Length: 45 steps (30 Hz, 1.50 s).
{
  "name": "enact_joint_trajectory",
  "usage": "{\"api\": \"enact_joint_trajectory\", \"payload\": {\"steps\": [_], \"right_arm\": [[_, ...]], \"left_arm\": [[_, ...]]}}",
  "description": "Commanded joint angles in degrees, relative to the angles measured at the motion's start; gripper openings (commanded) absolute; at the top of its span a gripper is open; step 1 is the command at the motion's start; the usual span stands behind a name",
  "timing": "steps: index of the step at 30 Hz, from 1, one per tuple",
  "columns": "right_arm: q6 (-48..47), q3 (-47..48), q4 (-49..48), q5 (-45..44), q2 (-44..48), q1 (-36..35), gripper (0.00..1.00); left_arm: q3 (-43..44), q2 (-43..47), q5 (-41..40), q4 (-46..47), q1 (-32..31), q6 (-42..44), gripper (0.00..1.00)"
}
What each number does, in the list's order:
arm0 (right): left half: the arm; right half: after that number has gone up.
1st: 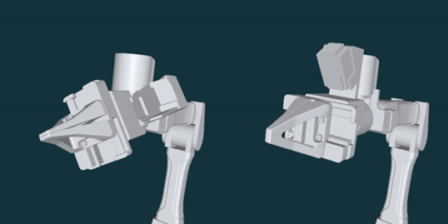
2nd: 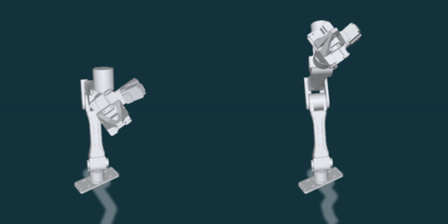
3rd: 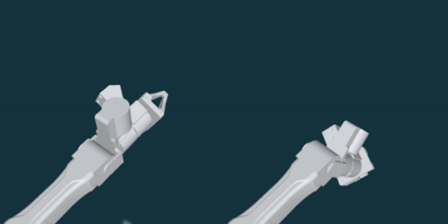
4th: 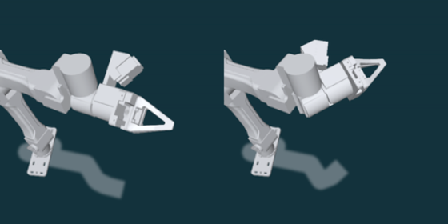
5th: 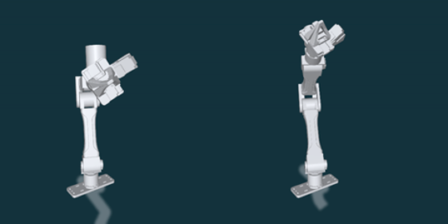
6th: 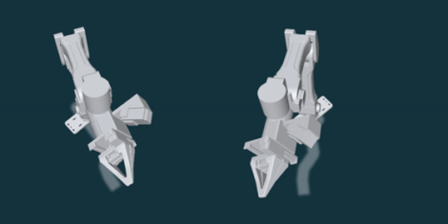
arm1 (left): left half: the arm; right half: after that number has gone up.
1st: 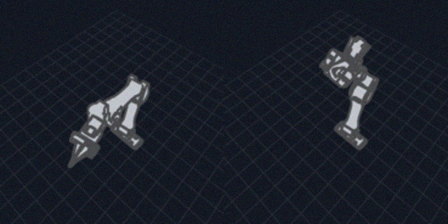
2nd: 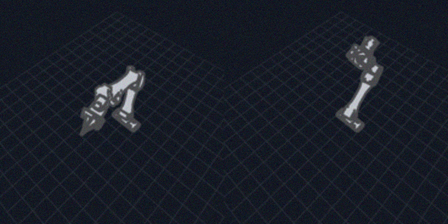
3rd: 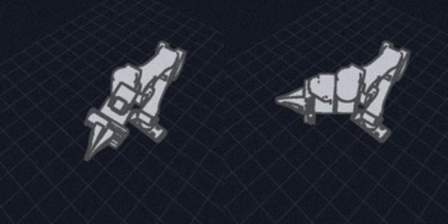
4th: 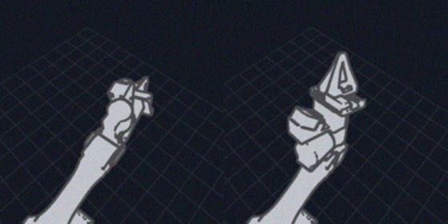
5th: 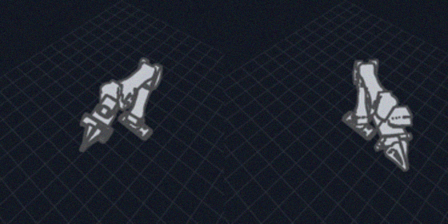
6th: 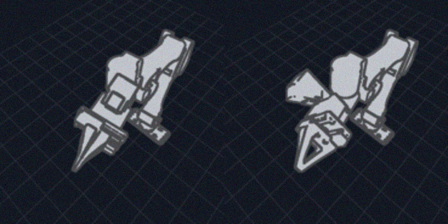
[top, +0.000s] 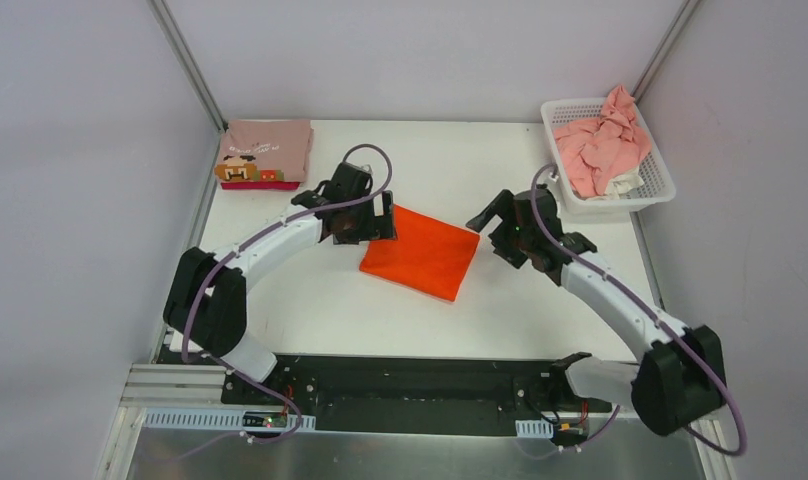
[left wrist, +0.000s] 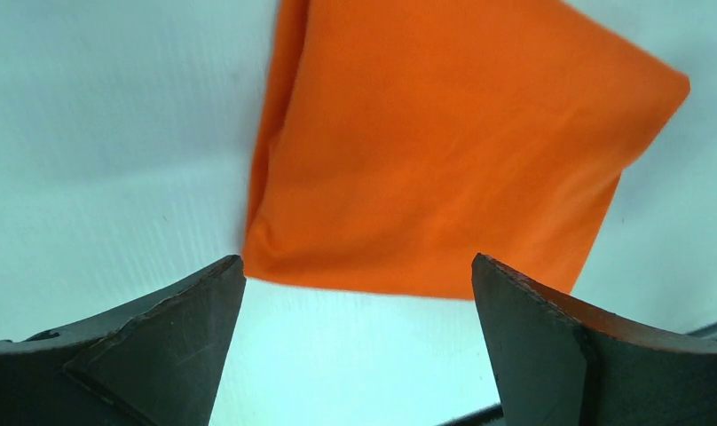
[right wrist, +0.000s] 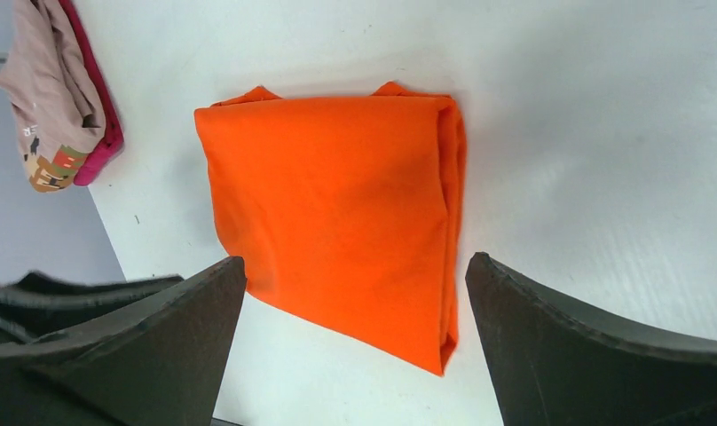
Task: Fold and stack the t-shirts
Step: Put the neatly folded tshirt into the corner of the board with the left arm
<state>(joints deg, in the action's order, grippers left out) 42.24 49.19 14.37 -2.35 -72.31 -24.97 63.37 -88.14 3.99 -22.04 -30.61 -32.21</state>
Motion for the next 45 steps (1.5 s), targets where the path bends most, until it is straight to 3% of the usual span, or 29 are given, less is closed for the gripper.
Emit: {"api": "enact_joint_trajectory", "payload": {"steps": [1, 6, 11, 25, 28, 30, 38, 45], "right_arm": [[-1.20, -4.93, 5.72, -6.23, 10.17, 0.36, 0.99], [-1.50, -7.37, 9.76, -7.61, 17.84, 0.45, 0.99], [-2.04, -8.50, 12.04, -7.30, 22.24, 0.46, 0.99], [-3.01, -9.35, 13.14, -5.94, 25.71, 0.46, 0.99], [-3.07, -9.44, 13.11, -5.67, 26.13, 0.47, 0.99], [-3.12, -9.61, 13.13, -5.71, 26.65, 0.45, 0.99], [-3.28, -10.00, 13.20, -6.52, 28.07, 0.45, 0.99], [-3.94, -10.45, 12.84, -6.92, 28.48, 0.52, 0.99]], "left_arm": [[6.59, -6.95, 1.73, -2.09, 3.82, 7.77, 1.00], [13.05, -15.89, 9.99, -3.47, 4.42, 16.14, 1.00], [15.62, -20.29, 16.21, -3.62, 4.50, 17.58, 1.00], [16.74, -27.02, 5.93, -6.75, -0.08, 16.83, 0.99], [16.63, -28.58, 5.49, -6.96, -1.90, 16.30, 0.89], [16.44, -29.86, 4.86, -7.07, -2.98, 15.29, 0.78], [18.97, -31.69, -5.68, -10.19, -5.42, 10.54, 0.00], [26.90, -30.64, -31.40, -16.51, -4.28, 11.34, 0.00]]}}
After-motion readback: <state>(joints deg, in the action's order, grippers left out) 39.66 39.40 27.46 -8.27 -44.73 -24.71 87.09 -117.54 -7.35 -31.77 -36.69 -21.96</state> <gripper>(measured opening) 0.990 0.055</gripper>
